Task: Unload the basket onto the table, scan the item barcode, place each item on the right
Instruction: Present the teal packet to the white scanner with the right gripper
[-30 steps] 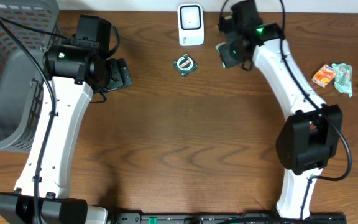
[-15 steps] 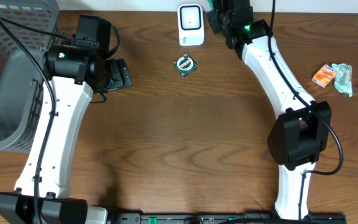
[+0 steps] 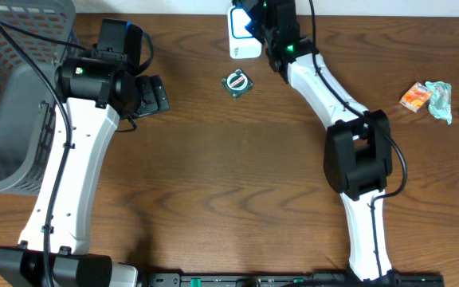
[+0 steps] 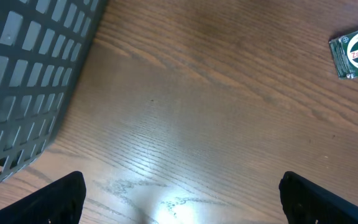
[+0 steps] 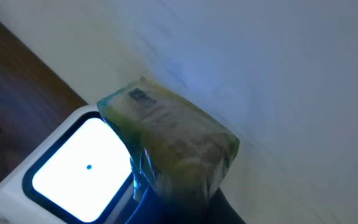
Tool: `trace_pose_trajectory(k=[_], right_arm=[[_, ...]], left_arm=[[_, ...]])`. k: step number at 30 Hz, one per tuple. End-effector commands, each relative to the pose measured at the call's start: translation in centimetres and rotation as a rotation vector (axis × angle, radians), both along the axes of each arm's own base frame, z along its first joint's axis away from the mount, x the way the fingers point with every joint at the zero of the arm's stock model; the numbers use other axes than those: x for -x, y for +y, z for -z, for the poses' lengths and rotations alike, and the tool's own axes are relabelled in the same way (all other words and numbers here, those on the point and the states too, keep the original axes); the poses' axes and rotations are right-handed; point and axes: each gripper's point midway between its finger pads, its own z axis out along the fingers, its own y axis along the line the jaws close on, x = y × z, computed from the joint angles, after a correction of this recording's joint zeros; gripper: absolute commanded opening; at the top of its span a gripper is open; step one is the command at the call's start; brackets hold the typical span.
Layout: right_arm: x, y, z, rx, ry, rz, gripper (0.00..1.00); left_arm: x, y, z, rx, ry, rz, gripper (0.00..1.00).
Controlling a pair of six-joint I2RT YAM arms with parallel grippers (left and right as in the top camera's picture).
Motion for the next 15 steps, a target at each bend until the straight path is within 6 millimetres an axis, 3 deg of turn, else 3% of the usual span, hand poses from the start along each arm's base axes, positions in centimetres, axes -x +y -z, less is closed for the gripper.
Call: trace_pose_trajectory(k=[1, 4, 15], right_arm=[[0.3, 1.6, -1.5, 0.041, -0.047, -0.089, 0.01], [0.3, 1.7, -0.7, 0.081, -0.04, -0.097, 0.01], [0.1, 0.1, 5.5, 0.284, 0.047, -0.067, 0.01]], left_arm=[[0.0, 0.3, -0.5, -0.014, -0.013, 0.002, 0.98], [0.0, 0.3, -0.5, -0.014, -0.013, 0.002, 0.98], [0.0, 0.3, -0.5, -0.014, -0.014, 0.002, 0.98]])
